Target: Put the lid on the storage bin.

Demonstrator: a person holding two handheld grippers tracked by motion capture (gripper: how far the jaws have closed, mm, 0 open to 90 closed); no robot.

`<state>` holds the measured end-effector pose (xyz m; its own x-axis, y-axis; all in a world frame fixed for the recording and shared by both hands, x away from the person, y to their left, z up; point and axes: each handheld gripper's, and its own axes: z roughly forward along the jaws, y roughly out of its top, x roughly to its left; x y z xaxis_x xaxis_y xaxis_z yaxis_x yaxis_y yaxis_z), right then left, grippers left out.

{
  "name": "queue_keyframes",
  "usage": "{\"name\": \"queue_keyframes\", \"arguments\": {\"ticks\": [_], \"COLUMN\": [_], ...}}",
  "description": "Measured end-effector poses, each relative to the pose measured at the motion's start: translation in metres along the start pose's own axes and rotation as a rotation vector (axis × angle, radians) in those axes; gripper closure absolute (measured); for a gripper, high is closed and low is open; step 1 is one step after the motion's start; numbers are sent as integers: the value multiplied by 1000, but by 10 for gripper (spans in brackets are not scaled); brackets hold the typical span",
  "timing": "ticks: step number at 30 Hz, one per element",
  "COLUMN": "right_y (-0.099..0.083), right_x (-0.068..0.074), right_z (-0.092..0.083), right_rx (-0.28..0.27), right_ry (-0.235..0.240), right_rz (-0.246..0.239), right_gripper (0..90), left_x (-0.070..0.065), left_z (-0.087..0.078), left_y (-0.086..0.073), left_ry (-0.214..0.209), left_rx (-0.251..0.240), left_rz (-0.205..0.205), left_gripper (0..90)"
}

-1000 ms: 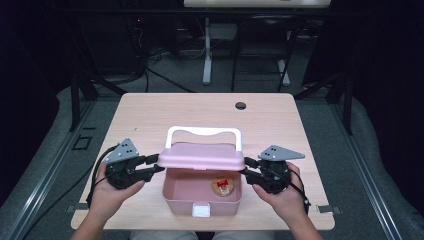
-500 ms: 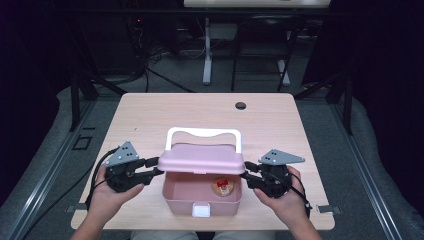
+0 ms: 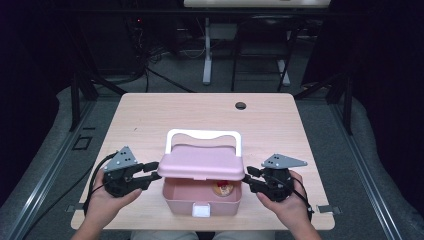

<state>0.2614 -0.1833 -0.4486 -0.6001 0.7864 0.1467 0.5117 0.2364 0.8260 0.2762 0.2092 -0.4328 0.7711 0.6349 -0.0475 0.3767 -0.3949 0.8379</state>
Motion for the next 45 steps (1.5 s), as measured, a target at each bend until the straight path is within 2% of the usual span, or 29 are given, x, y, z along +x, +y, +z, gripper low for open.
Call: {"name": "queue_keyframes", "arguments": {"ticks": [9,19,21,23,25,31,45], "right_y": [-6,-11,-11,-13,-14,-13,-16], "right_x": [0,-5,-5,-5,-7,-10,-15], "right_z": [2,-1,0,1,2,0,4], "right_rx": [14,21,25,40,33,26,38], "right_ry": [-2,-10,-12,-31,-19,-25,-52], "right_rz": [1,15,13,6,18,26,30], "right_gripper": [649,649,652,652,651,651,642], "left_x": [0,3,4,5,6,7,18], "left_z": [0,0,-1,-3,-3,-2,2], "left_y": [-10,-20,-22,-23,-23,-24,-32], "left_ry": [-4,15,10,0,2,3,20], "left_rx": [8,27,15,9,5,9,15], "left_rz": [-12,-31,-41,-51,-51,-55,-99], "left_gripper": [647,653,655,655,655,655,638]}}
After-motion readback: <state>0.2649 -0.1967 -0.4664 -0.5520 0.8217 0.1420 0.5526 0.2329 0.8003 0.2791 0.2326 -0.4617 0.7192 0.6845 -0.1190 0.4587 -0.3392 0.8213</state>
